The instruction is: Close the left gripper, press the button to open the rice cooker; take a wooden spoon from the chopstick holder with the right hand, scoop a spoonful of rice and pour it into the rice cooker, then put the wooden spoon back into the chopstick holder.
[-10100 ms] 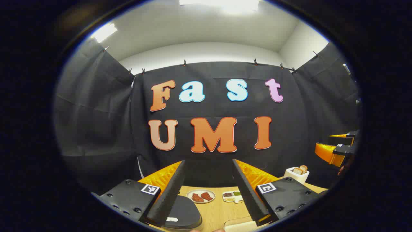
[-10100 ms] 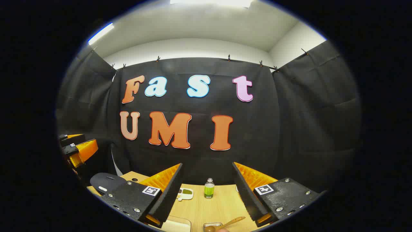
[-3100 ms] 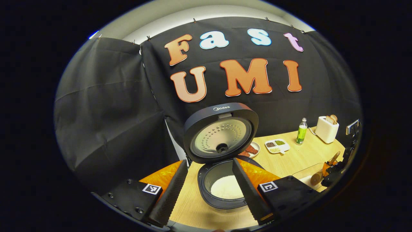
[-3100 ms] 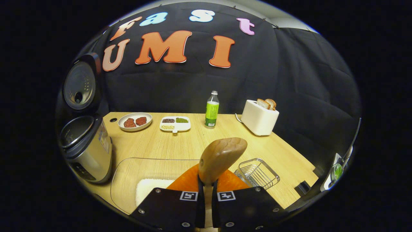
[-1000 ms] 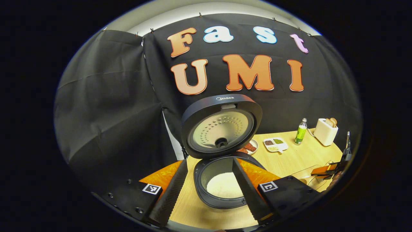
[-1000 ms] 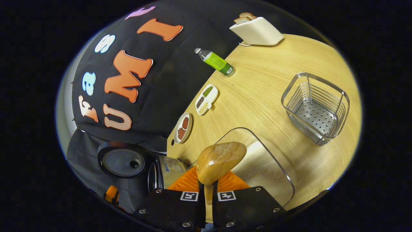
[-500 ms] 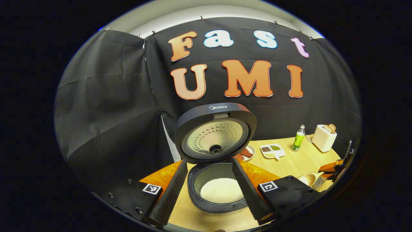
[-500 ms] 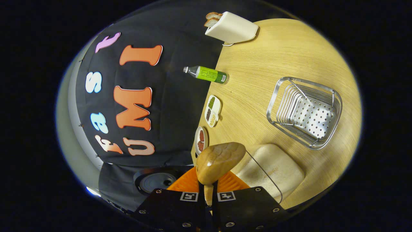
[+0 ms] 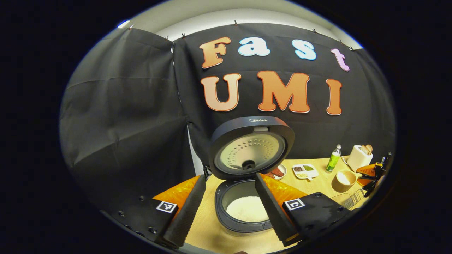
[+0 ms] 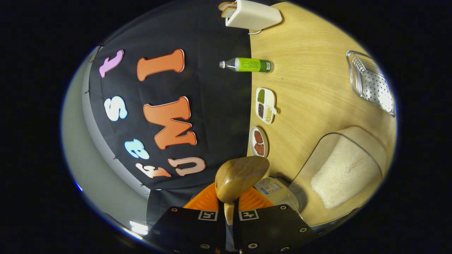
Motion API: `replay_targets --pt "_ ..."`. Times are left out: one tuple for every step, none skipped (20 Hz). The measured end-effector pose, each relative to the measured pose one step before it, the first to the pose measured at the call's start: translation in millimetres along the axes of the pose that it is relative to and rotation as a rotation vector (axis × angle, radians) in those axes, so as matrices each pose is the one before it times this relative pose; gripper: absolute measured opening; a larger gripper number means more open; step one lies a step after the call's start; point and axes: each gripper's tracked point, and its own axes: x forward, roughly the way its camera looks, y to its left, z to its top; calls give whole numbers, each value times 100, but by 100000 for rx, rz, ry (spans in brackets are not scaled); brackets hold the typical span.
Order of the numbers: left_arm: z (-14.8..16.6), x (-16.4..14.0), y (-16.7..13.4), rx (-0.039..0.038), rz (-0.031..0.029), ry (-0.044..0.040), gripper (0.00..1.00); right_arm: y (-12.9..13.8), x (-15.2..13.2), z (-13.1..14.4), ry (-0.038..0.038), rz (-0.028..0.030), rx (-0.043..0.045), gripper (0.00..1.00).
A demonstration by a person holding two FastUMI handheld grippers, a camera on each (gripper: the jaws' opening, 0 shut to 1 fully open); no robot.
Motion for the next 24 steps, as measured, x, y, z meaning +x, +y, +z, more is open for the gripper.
replay_targets --pt "148 -173 676 54 1117 -1291 95 652 753 -673 1445 216 -183 8" --pt "205 -83 385 317 530 -985 95 445 628 -829 1551 18 -409 7" --pt "40 -84 386 447 643 -1076 86 399 790 -796 1555 -286 -462 8" --pt "99 -70 316 578 431 -885 95 267 680 -747 1605 -386 -691 8" --pt "142 -233 470 600 651 -973 95 228 736 -745 1695 -548 -821 8" --pt "166 -140 419 440 898 -1047 96 222 641 -728 1514 -807 -714 7" --pt "120 -79 299 400 722 -1183 96 189 737 -495 1118 -954 -1145 7" --pt "126 -118 349 376 702 -863 92 157 619 -431 965 -1082 -1266 7" --pt "12 -191 341 580 694 -779 96 137 653 -388 761 -965 -1480 7" --pt "258 -184 328 299 754 -1259 96 237 426 -499 768 -733 -1151 7" --pt "107 -191 149 35 45 -1157 96 324 605 -265 759 -265 -1384 7" --pt "166 -167 215 -174 108 -1115 96 408 531 -513 898 -235 -952 7" --pt "122 -98 95 -27 -44 -897 96 379 527 -480 800 -297 -1149 8" --pt "86 -106 192 500 353 -781 96 331 581 -307 543 -249 -1926 7" --pt "49 -191 323 840 735 -646 89 263 647 -154 363 -570 -2361 7" --pt "112 -72 189 831 529 -655 89 391 599 -449 343 -649 -2898 7" --pt "3 -24 135 648 519 -292 90 291 595 -272 334 -796 -2760 7" --pt "-56 91 53 334 234 67 90 224 545 -271 -348 -705 -2336 7" --pt "-27 8 158 111 347 -26 90 276 178 -433 -290 -867 -3284 7" --pt "1 -20 156 141 366 258 89 243 404 -267 -377 -1130 -3633 7" --pt "-125 39 120 -9 314 91 89 63 514 -183 -521 -1706 -4834 7" --pt "-29 103 58 -189 335 84 90 104 384 -202 -219 -1630 -4830 7" --pt "-103 -53 85 -123 292 113 97 30 386 -247 122 -1818 -5091 7" --pt "-67 80 114 127 463 165 90 49 373 -285 -217 -1373 -4333 7"
